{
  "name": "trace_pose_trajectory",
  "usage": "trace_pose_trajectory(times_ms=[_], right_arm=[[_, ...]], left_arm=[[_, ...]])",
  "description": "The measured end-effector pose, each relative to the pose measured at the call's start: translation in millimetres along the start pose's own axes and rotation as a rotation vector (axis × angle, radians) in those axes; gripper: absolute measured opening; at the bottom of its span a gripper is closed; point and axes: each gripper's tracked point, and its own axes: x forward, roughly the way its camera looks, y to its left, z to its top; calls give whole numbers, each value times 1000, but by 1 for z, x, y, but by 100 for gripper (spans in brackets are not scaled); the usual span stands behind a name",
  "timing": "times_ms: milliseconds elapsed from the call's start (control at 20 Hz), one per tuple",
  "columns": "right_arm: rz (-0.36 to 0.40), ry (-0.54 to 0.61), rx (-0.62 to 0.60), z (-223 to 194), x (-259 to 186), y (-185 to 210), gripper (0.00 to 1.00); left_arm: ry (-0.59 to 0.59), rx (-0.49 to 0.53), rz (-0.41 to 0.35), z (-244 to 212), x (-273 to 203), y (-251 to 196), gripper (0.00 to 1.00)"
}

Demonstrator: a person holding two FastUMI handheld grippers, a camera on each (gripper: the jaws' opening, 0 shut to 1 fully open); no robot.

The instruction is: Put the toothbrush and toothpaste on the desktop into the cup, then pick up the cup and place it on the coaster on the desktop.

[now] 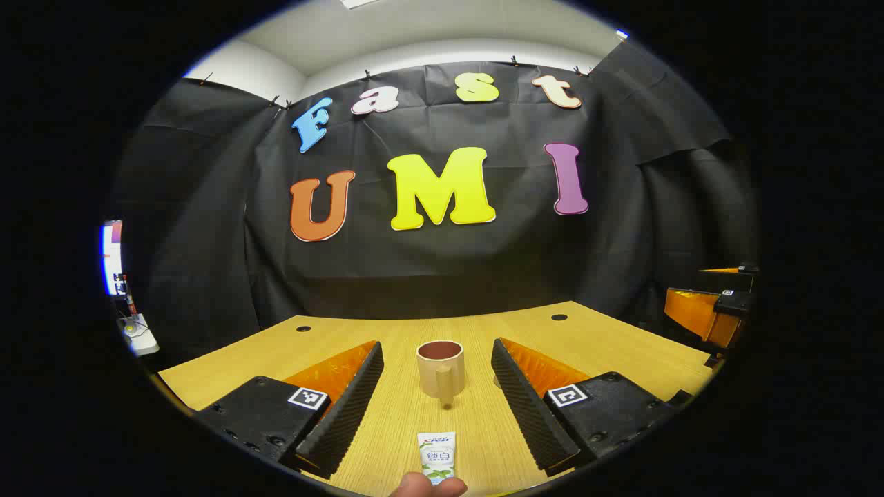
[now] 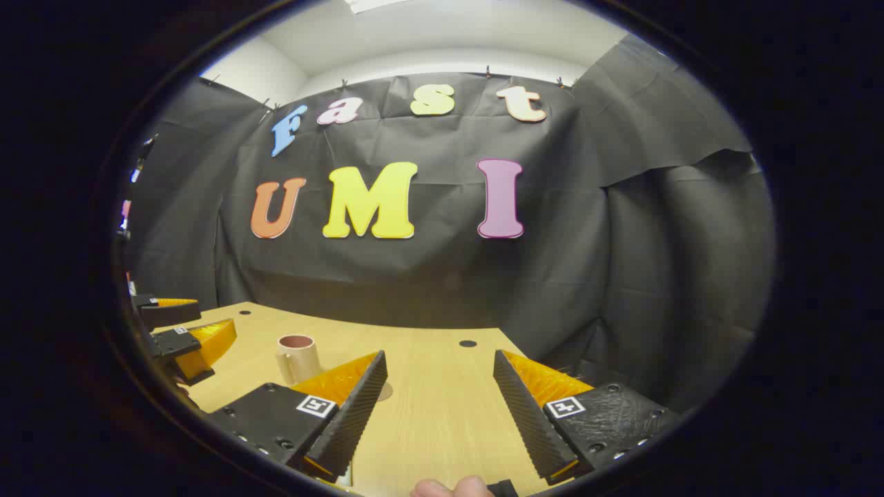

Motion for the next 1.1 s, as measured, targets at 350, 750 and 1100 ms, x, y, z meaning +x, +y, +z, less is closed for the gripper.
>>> trace_pose_trajectory(times_ms=[350, 750, 1100], right_arm=[[-7, -3, 2, -1, 1, -2, 94], [-11, -3, 3, -1, 0, -4, 94], [-13, 9, -5, -7, -2, -4, 94]], left_arm=[[12, 13, -20, -4, 3, -2, 100], [18, 16, -34, -7, 2, -6, 100], [53, 12, -43, -16, 2, -7, 100]])
